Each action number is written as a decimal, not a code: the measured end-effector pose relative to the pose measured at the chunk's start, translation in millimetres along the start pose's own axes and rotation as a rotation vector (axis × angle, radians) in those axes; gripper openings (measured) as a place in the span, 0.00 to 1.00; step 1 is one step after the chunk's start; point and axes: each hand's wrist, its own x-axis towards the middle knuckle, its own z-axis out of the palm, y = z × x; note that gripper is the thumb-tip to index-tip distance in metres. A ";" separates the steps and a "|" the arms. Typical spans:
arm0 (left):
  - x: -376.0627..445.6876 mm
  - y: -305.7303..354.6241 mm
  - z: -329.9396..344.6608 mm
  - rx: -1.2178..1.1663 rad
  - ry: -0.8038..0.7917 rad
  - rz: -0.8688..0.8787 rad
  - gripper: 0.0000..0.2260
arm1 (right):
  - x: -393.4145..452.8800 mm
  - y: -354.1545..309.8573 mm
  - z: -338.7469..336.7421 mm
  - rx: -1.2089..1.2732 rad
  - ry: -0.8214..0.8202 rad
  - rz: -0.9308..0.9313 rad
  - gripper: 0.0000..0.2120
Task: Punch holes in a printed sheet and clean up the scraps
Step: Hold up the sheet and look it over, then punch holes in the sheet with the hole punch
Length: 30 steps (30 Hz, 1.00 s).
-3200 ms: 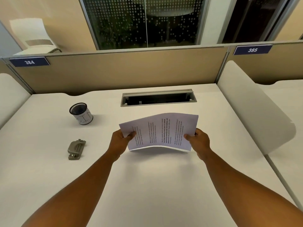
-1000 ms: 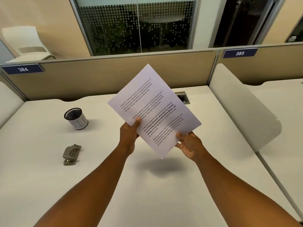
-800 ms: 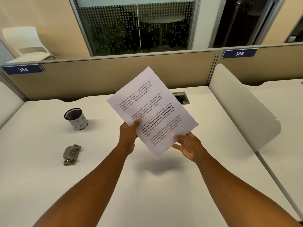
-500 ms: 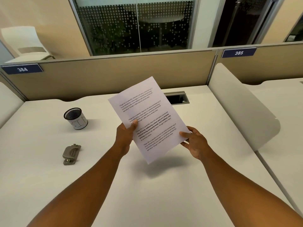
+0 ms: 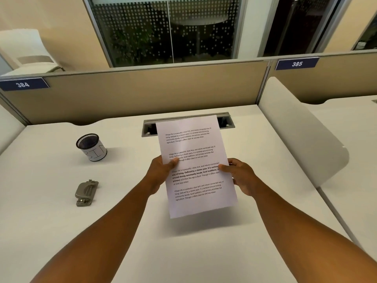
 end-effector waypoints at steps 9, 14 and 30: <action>14.3 -11.1 -3.8 0.066 -0.011 -0.049 0.13 | 10.5 1.6 7.3 -0.031 0.011 0.009 0.11; 21.8 -17.9 -20.5 -0.003 0.109 -0.124 0.09 | 22.6 7.0 10.3 -0.036 0.057 0.005 0.11; 28.4 -58.7 -173.9 0.612 0.894 -0.346 0.13 | 54.6 22.6 30.8 -0.110 0.125 0.090 0.08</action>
